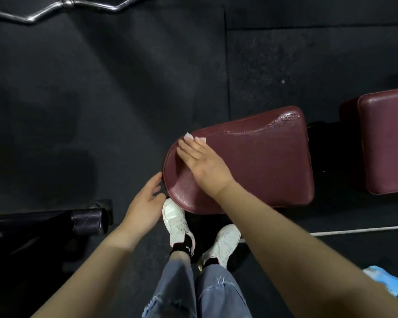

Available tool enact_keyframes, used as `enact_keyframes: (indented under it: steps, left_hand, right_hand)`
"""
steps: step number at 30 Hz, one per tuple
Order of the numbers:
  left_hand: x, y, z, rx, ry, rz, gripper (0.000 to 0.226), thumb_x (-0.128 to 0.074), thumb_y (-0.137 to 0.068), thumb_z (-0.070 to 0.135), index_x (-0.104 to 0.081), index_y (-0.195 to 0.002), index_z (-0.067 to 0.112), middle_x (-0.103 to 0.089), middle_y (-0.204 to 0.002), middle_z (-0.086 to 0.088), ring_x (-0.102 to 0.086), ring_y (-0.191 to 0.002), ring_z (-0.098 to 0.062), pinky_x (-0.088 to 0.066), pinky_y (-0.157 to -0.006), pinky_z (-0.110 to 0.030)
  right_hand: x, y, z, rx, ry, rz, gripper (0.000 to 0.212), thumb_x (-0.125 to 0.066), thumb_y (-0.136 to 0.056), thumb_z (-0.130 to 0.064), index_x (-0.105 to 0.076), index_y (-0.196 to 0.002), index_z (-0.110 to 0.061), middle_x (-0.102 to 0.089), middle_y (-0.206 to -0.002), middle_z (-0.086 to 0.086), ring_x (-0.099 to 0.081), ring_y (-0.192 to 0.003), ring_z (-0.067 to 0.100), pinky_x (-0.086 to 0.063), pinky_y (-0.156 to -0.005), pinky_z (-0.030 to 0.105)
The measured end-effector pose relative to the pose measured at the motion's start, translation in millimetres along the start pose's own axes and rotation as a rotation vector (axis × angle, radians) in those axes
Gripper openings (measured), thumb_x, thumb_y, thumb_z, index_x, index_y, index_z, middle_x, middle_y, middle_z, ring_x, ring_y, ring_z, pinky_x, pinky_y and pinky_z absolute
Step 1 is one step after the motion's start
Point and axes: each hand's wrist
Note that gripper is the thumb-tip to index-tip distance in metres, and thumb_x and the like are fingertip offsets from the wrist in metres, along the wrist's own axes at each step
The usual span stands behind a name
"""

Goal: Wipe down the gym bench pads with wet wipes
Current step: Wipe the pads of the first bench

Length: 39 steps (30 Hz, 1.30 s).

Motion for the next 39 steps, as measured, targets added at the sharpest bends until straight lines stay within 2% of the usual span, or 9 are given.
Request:
enact_keyframes:
  steps: [2, 6, 10, 12, 17, 25, 30, 35, 39]
  left_hand:
    - [-1, 0, 0, 0.007, 0.000, 0.019, 0.066, -0.042, -0.072, 0.026, -0.040, -0.129, 0.058, -0.050, -0.117, 0.041, -0.050, -0.125, -0.001, -0.034, -0.100, -0.019]
    - [-7, 3, 3, -0.011, -0.003, 0.037, 0.062, -0.042, -0.072, 0.026, -0.044, -0.109, 0.076, -0.055, -0.101, 0.052, -0.054, -0.107, 0.020, -0.035, -0.089, -0.012]
    - [-16, 7, 1, -0.045, 0.004, 0.061, 0.067, -0.046, -0.082, 0.013, -0.041, -0.138, 0.050, -0.052, -0.102, 0.056, -0.057, -0.102, 0.018, -0.037, -0.083, -0.011]
    - [-17, 7, 1, -0.047, -0.014, 0.059, 0.068, -0.045, -0.079, 0.017, -0.040, -0.140, 0.048, -0.053, -0.100, 0.056, -0.058, -0.102, 0.017, -0.038, -0.084, -0.012]
    - [-11, 1, -2, -0.012, -0.030, 0.051, 0.072, -0.043, -0.071, 0.027, -0.042, -0.140, 0.049, -0.057, -0.100, 0.048, -0.056, -0.111, 0.014, -0.040, -0.099, -0.024]
    - [-10, -1, -6, -0.023, 0.005, 0.034, 0.075, -0.044, -0.073, 0.029, -0.038, -0.146, 0.044, -0.053, -0.115, 0.046, -0.053, -0.109, 0.020, -0.035, -0.090, -0.013]
    - [-10, -1, -10, -0.046, -0.003, 0.048, 0.069, -0.046, -0.082, 0.020, -0.038, -0.147, 0.039, -0.051, -0.120, 0.036, -0.053, -0.119, 0.004, -0.034, -0.092, -0.016]
    - [-10, -3, -12, -0.070, -0.005, 0.070, 0.063, -0.047, -0.083, 0.012, -0.047, -0.137, 0.044, -0.059, -0.106, 0.044, -0.056, -0.100, 0.021, -0.037, -0.081, -0.007]
    - [-12, -3, -14, -0.055, 0.031, 0.070, 0.070, -0.044, -0.072, 0.025, -0.045, -0.137, 0.048, -0.056, -0.109, 0.046, -0.055, -0.104, 0.019, -0.035, -0.086, -0.008]
  right_hand:
    - [19, 0, 19, 0.140, -0.009, -0.090, 0.046, -0.036, -0.092, -0.001, -0.055, -0.134, -0.002, -0.047, -0.145, 0.015, -0.039, -0.138, 0.031, -0.014, -0.117, 0.035]
    - [48, 37, 63, 0.127, -0.018, -0.006, 0.039, -0.046, -0.083, -0.001, -0.070, -0.114, -0.001, -0.064, -0.124, 0.018, -0.062, -0.114, 0.037, -0.040, -0.103, 0.046]
    - [51, 58, 56, -0.143, -0.113, 0.029, 0.045, -0.060, -0.082, 0.009, -0.062, -0.126, -0.002, -0.061, -0.130, 0.016, -0.064, -0.109, 0.035, -0.053, -0.086, 0.034]
    - [48, 53, 53, -0.225, -0.122, 0.109, 0.039, -0.062, -0.076, 0.014, -0.064, -0.114, 0.005, -0.063, -0.116, 0.018, -0.066, -0.097, 0.035, -0.050, -0.077, 0.023]
    - [42, 42, 50, -0.504, -0.264, 0.131, 0.013, -0.057, -0.085, 0.005, -0.068, -0.093, 0.005, -0.054, -0.116, 0.017, -0.059, -0.091, 0.035, -0.044, -0.070, 0.030]
    - [30, 26, 11, -0.612, -0.346, 0.169, 0.030, -0.052, -0.086, -0.001, -0.065, -0.111, -0.010, -0.055, -0.107, 0.014, -0.059, -0.084, 0.037, -0.036, -0.065, 0.030]
    - [20, 9, -22, -0.499, -0.359, 0.109, 0.027, -0.059, -0.092, -0.020, -0.065, -0.116, -0.009, -0.056, -0.111, 0.014, -0.061, -0.090, 0.036, -0.048, -0.079, 0.036]
    - [7, -16, -58, -0.200, -0.261, -0.116, 0.029, -0.051, -0.091, -0.009, -0.057, -0.120, -0.010, -0.051, -0.119, 0.013, -0.051, -0.105, 0.035, -0.046, -0.082, 0.041]
    - [15, -11, -30, -0.213, -0.201, -0.126, 0.026, -0.047, -0.092, -0.005, -0.056, -0.116, -0.007, -0.050, -0.119, 0.014, -0.052, -0.106, 0.036, -0.046, -0.083, 0.041]
Point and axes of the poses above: each hand's wrist, its own y-axis away from the middle knuckle, its own x-axis out of the back of the hand, z = x × y
